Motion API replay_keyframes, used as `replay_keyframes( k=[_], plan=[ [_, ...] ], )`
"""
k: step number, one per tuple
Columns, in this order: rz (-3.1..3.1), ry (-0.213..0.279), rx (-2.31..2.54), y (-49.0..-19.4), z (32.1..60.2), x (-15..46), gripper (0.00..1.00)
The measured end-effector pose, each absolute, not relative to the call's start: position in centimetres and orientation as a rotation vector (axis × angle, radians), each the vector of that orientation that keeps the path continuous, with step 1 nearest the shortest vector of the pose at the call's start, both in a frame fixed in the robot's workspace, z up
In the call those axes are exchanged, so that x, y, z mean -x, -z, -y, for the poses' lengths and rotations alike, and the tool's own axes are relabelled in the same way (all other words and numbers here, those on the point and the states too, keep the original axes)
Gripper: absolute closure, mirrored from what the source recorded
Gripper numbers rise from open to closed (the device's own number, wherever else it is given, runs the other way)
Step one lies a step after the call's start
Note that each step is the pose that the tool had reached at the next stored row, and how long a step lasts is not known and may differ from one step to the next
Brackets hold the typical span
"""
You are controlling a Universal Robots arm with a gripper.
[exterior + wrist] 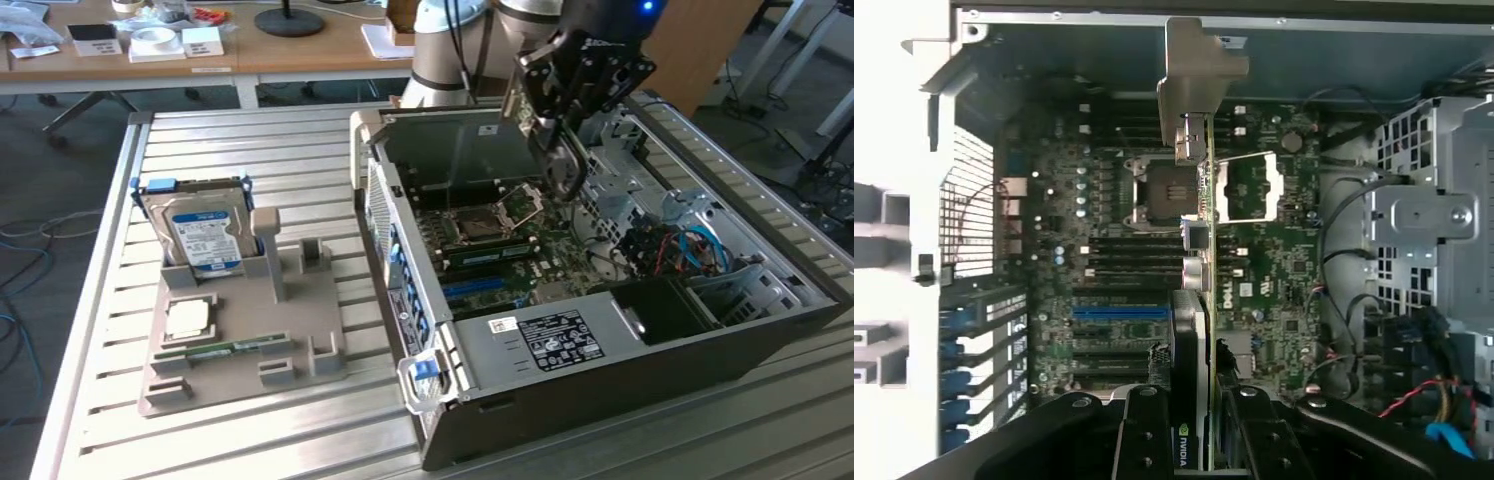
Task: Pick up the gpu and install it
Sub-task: 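Pick up the gpu and move the gpu toward the slot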
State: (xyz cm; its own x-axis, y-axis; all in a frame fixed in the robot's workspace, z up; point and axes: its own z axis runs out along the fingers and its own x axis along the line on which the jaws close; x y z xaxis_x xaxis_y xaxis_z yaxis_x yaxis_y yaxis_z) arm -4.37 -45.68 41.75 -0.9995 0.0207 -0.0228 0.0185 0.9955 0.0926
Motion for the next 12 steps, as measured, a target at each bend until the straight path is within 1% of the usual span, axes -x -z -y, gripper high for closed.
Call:
replay_keyframes(
  k=[12],
  plan=[
    [-3.115,-0.15,-0.017,-41.8,45.6,0.7,0.73]
  ],
)
